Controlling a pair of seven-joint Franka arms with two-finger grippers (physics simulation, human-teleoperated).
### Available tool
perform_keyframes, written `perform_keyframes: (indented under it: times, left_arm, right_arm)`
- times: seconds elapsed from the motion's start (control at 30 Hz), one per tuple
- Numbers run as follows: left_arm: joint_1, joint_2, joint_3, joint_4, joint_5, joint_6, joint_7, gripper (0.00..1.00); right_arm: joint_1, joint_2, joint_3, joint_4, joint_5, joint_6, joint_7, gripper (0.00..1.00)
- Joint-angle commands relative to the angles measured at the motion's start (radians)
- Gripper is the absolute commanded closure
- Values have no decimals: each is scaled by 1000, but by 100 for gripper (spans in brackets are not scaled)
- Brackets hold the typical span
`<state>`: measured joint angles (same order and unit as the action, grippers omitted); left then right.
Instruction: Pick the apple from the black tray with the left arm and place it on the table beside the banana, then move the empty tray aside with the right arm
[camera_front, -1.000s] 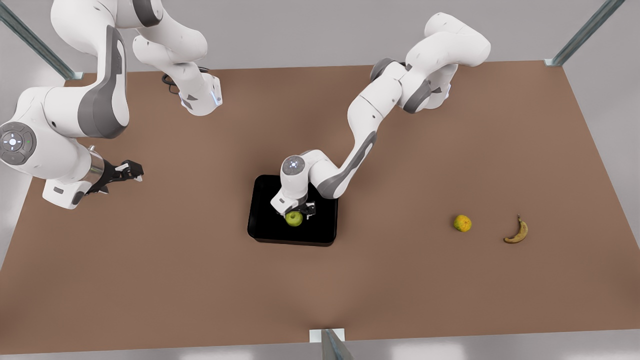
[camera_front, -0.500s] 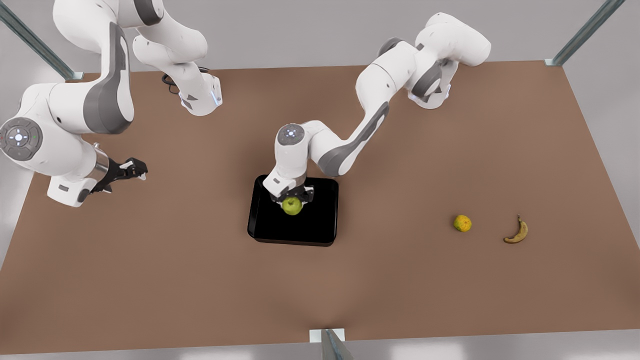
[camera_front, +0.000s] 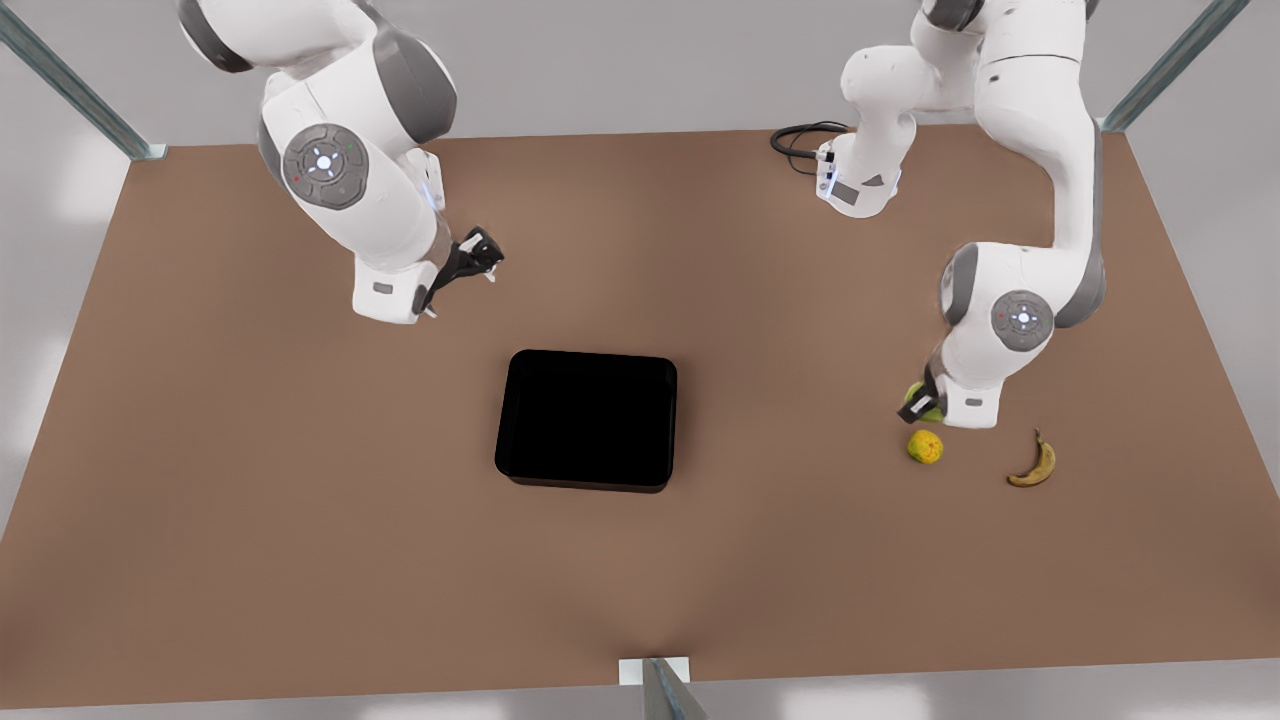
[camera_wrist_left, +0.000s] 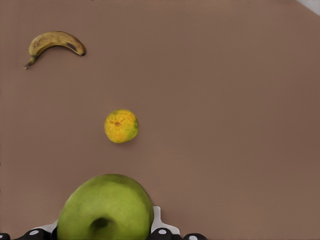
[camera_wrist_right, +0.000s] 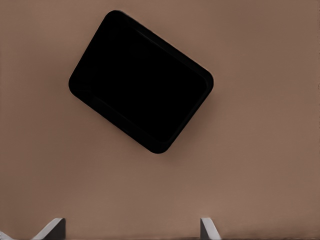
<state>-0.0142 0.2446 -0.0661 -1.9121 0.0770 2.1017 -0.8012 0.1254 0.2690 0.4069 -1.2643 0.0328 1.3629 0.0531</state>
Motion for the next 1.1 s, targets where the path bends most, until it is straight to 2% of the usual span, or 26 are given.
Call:
perform_keyframes:
  times: [0.0,0.13,0.27,0.33,0.43,0.5,0.6,0.83,0.87,0.9,1.0,1.03,1.07]
  left_arm:
    - [54,38,2,-18,-48,242,666,43]
    - [74,101,2,-27,-48,287,686,43]
    - [88,168,3,-33,-45,319,685,43]
    - [106,200,5,-33,-40,360,685,43]
    - [189,226,11,-22,17,385,754,43]
    - [194,237,12,-22,18,385,755,43]
    - [192,277,14,-19,18,423,752,43]
    - [195,303,42,-7,47,425,755,43]
    - [194,309,46,-4,47,423,755,25]
    - [195,312,49,-4,46,423,755,0]
    - [194,302,51,10,44,412,744,0]
    - [195,263,55,10,43,405,743,0]
    - [195,216,57,19,43,318,747,0]
  right_arm:
    - [13,53,0,-6,-89,71,576,0]
    - [42,87,-17,-24,-120,105,582,0]
    - [53,81,-31,-44,-137,295,588,0]
    - [54,95,-66,-55,-194,343,629,0]
    - [66,101,-68,-135,-191,317,861,0]
    - [66,84,-68,-174,-191,328,860,0]
    - [63,10,-68,-328,-179,429,860,0]
    - [60,4,-91,-491,-105,608,852,0]
    - [66,13,-89,-492,-100,617,852,0]
    - [69,19,-88,-492,-96,627,850,0]
    - [69,33,-88,-529,-86,690,849,0]
    - [69,41,-88,-535,-85,703,849,0]
    - [68,49,-88,-535,-76,705,846,0]
